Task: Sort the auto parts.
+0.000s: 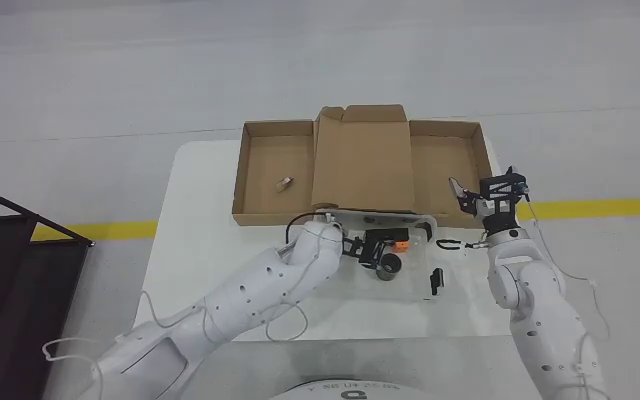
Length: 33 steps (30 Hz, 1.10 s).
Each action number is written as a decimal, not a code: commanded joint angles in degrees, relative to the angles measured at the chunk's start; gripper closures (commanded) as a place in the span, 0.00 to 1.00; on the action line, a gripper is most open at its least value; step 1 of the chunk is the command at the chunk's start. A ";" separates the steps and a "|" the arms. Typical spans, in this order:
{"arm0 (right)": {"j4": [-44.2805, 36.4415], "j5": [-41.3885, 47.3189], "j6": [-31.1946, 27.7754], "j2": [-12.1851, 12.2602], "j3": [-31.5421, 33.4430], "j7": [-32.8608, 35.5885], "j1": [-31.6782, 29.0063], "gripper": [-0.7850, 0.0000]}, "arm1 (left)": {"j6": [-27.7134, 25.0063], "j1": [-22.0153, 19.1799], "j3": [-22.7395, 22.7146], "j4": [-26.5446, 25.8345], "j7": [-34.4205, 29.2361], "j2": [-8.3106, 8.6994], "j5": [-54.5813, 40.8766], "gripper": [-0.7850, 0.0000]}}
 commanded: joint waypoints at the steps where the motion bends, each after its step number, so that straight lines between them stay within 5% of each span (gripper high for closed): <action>1: 0.00 0.00 0.00 0.00 0.00 0.00 0.00 0.00 | 0.02 -0.28 0.17 0.98 -0.02 -0.33 -0.33 0.62; 10: 0.00 0.00 0.00 0.00 0.00 0.00 0.00 0.00 | -0.51 -1.04 0.45 3.56 0.90 -1.58 -1.97 0.74; 12: 0.00 0.00 0.00 0.00 0.00 0.00 0.00 0.00 | -0.65 -1.19 0.47 3.96 1.23 -1.79 -2.13 0.85; 13: 0.00 0.00 0.00 0.00 0.00 0.00 0.00 0.00 | -0.65 -1.25 0.49 4.15 1.32 -1.87 -2.09 1.00; 25: 0.00 0.00 0.00 0.00 0.00 0.00 0.00 0.00 | -0.84 0.63 -1.60 -0.58 0.84 -1.24 -1.95 1.00; 26: 0.00 0.00 0.00 0.00 0.00 0.00 0.00 0.00 | -1.06 0.91 -1.81 -0.95 1.06 -1.04 -2.14 0.84; 29: 0.00 0.00 0.00 0.00 0.00 0.00 0.00 0.00 | -1.92 1.21 -1.96 -1.14 1.92 -0.39 -2.61 0.58; 33: 0.00 0.00 0.00 0.00 0.00 0.00 0.00 0.00 | -1.81 1.10 -1.76 -0.99 1.80 0.28 -3.15 0.53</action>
